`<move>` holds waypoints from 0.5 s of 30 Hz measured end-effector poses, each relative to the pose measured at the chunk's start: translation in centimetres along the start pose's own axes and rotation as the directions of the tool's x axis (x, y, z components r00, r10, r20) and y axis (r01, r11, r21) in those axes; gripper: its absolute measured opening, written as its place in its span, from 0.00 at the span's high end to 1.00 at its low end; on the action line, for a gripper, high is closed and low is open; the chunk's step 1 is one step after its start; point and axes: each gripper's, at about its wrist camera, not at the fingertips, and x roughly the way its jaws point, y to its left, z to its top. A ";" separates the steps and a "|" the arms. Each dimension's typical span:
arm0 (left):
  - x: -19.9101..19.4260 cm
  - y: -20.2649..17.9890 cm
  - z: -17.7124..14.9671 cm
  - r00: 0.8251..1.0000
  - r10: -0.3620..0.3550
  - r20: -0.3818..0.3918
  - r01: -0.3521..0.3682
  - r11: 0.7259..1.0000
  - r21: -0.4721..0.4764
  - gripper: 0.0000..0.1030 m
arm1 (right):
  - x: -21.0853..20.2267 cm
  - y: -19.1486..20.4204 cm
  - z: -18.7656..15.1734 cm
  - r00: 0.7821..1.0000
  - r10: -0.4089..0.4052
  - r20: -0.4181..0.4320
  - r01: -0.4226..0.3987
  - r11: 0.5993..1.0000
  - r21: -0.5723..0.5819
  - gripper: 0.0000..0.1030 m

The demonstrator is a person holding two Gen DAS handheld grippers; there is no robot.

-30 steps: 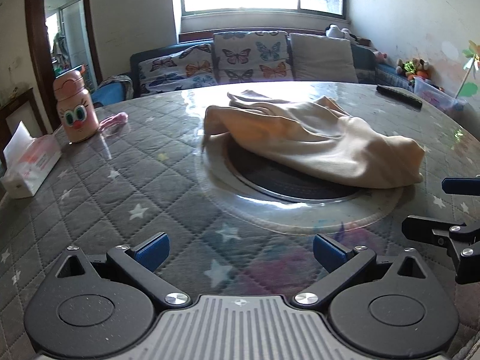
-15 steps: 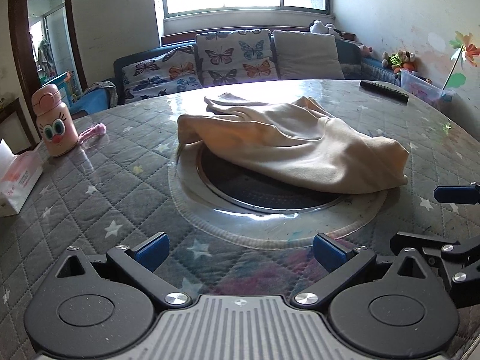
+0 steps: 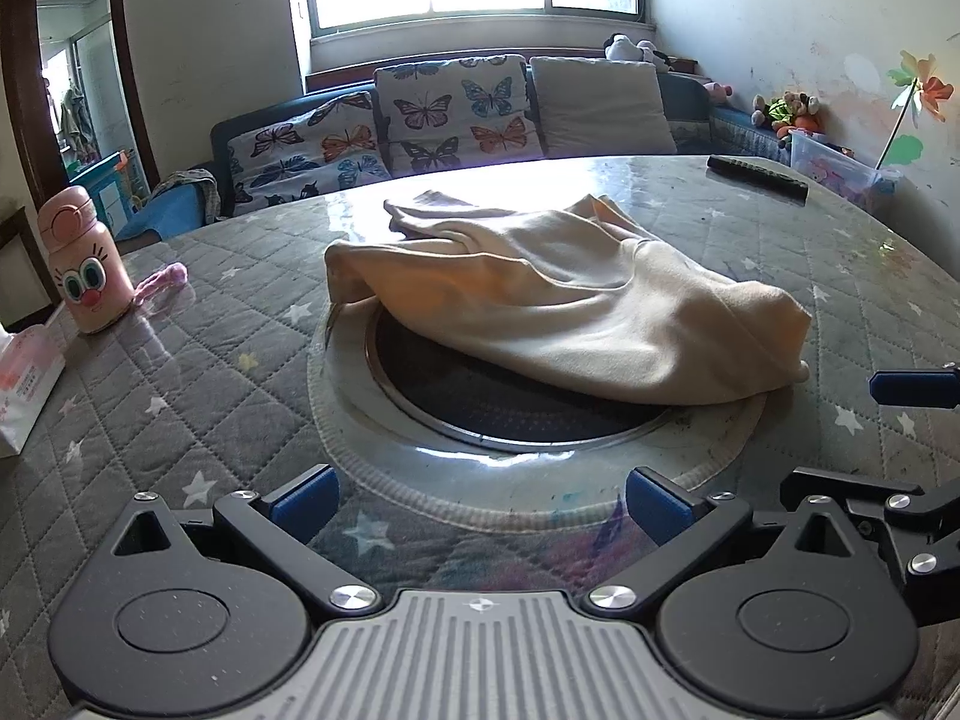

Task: Fold clothes

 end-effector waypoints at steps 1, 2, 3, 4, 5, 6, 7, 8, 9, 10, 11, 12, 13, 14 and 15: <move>-0.1 -0.1 -0.1 1.000 0.001 0.000 -0.001 1.000 0.001 0.00 | 0.0 -0.1 0.1 1.000 -0.003 0.000 0.003 1.000 0.000 0.00; -0.3 0.0 -0.3 1.000 0.002 0.001 -0.002 1.000 0.001 0.00 | 0.0 -0.2 0.1 1.000 -0.005 0.000 0.005 1.000 0.000 0.00; -0.4 0.0 -0.5 1.000 0.004 0.001 -0.004 1.000 0.001 0.00 | 0.0 -0.2 0.2 1.000 -0.008 0.000 0.008 1.000 0.000 0.00; -0.7 0.1 -0.8 1.000 0.006 0.002 -0.006 1.000 -0.001 0.00 | 0.0 -0.3 0.2 1.000 -0.010 0.001 0.010 1.000 0.000 0.00; -0.8 0.3 -0.9 1.000 0.008 0.001 -0.008 1.000 -0.002 0.00 | 0.0 -0.4 0.3 1.000 -0.011 0.002 0.011 1.000 0.000 0.00; -0.9 0.4 -1.1 1.000 0.011 0.001 -0.011 1.000 -0.004 0.00 | 0.1 -0.5 0.4 1.000 -0.014 0.001 0.014 1.000 0.001 0.00; -1.0 0.5 -1.2 1.000 0.013 0.000 -0.013 1.000 -0.005 0.00 | 0.2 -0.6 0.5 1.000 -0.015 0.001 0.015 1.000 0.002 0.00; -1.1 0.6 -1.3 1.000 0.016 0.000 -0.016 1.000 -0.007 0.00 | 0.2 -0.7 0.5 1.000 -0.015 0.000 0.015 1.000 0.003 0.00; -1.3 0.8 -1.5 1.000 0.017 0.000 -0.017 1.000 -0.008 0.00 | 0.2 -0.8 0.5 1.000 -0.015 0.000 0.015 1.000 0.004 0.00; -1.6 1.1 -1.9 1.000 0.019 0.000 -0.019 1.000 -0.009 0.00 | 0.3 -0.8 0.6 1.000 -0.017 -0.002 0.017 1.000 0.004 0.00; -1.9 1.4 -2.3 1.000 0.020 0.001 -0.020 1.000 -0.011 0.00 | 0.4 -0.9 0.6 1.000 -0.018 -0.004 0.018 1.000 0.004 0.00; -2.2 1.7 -2.7 1.000 0.023 0.001 -0.023 1.000 -0.012 0.00 | 0.4 -1.0 0.6 1.000 -0.017 -0.005 0.017 1.000 0.004 0.00; -2.6 1.9 -3.2 1.000 0.025 0.001 -0.025 1.000 -0.012 0.00 | 0.5 -1.0 0.7 1.000 -0.017 -0.006 0.017 1.000 0.003 0.00; -3.0 2.1 -3.6 1.000 0.027 0.001 -0.027 1.000 -0.013 0.00 | 0.5 -1.0 0.7 1.000 -0.016 -0.006 0.016 1.000 0.002 0.00; -3.3 2.3 -4.0 1.000 0.030 0.001 -0.030 0.999 -0.013 0.00 | 0.5 -1.1 0.7 1.000 -0.016 -0.005 0.016 1.000 0.000 0.00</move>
